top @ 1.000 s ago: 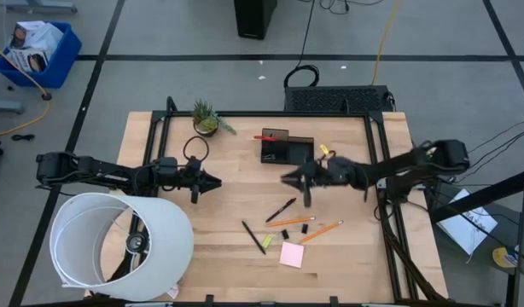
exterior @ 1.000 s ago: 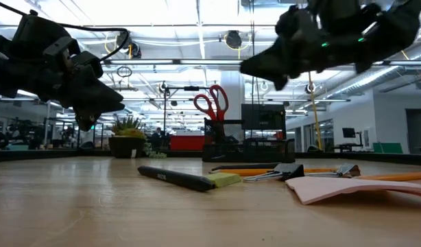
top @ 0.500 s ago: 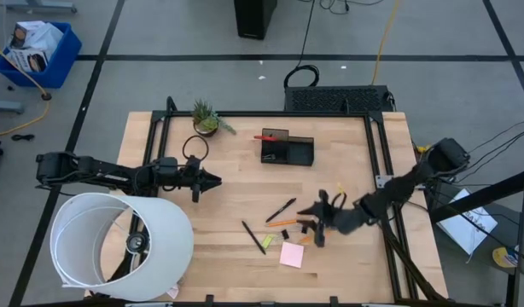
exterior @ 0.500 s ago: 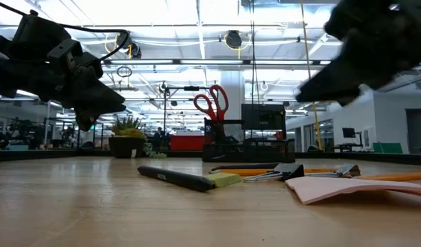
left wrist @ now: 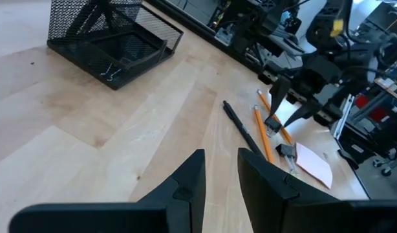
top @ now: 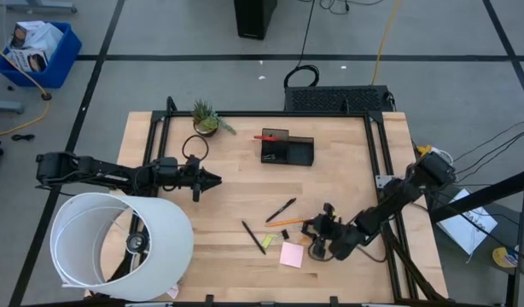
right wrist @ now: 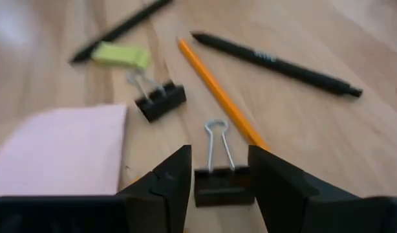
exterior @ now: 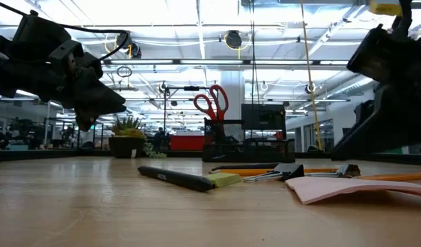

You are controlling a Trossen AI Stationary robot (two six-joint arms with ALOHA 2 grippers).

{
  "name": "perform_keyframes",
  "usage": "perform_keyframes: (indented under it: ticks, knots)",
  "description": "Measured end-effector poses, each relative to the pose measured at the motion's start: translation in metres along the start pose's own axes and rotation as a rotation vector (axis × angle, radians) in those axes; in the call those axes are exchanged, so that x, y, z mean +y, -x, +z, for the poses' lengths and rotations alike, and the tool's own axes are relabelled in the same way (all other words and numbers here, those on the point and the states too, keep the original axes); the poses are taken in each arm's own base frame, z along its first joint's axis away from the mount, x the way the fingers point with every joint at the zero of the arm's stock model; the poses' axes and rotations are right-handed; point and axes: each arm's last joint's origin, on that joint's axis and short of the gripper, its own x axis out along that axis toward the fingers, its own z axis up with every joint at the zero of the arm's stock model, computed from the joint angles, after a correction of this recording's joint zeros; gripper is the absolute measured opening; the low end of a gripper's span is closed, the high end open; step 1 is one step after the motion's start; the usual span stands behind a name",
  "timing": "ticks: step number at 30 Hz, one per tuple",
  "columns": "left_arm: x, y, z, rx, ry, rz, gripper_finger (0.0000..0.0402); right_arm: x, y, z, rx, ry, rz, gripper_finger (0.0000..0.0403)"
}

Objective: Pick and place office supplies into organizer
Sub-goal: Put the binder clip into the desk organizer

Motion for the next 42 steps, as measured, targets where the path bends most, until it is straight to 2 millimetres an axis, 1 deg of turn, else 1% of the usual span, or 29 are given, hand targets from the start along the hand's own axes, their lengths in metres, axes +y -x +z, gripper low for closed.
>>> perform_keyframes:
  ticks: [3,7,13,16,18,22,27,31,37,42]
  knots:
    - [0.0,0.0,0.0,0.001,-0.013,0.001,0.0093,0.005,-0.004,0.0,0.042,0.021,-0.041,0.0146]
    - [0.0,0.0,0.0,0.001,-0.013,0.008,0.0093,0.01,-0.006,0.0,0.063,0.022,-0.036,0.0146]
    - [0.001,0.0,-0.001,0.004,-0.016,0.016,0.0093,0.012,-0.003,-0.004,0.06,0.037,-0.038,0.0146]
    - [0.001,0.0,-0.001,0.002,-0.021,0.019,0.0093,0.011,-0.003,-0.004,0.047,0.083,-0.049,0.0146]
    - [0.001,0.0,-0.001,-0.002,-0.021,0.026,0.0093,0.009,-0.005,-0.002,0.055,0.08,-0.047,0.0148]
    - [0.001,0.0,-0.001,-0.002,-0.021,0.026,0.0093,0.007,-0.009,0.001,0.094,0.055,-0.025,0.0168]
    - [0.001,0.0,-0.001,-0.002,-0.021,0.026,0.0093,0.008,-0.007,-0.003,0.099,0.102,-0.028,0.0201]
    - [0.001,0.0,-0.001,-0.002,-0.024,0.026,0.0093,0.008,-0.005,-0.005,0.097,0.115,-0.038,0.0209]
    - [0.001,0.0,-0.001,-0.001,-0.024,0.027,0.0093,0.005,-0.006,-0.006,0.101,0.12,-0.052,0.0196]
    - [0.001,0.0,-0.001,-0.001,-0.023,0.027,0.0093,0.004,-0.007,-0.006,0.117,0.106,-0.036,0.016]
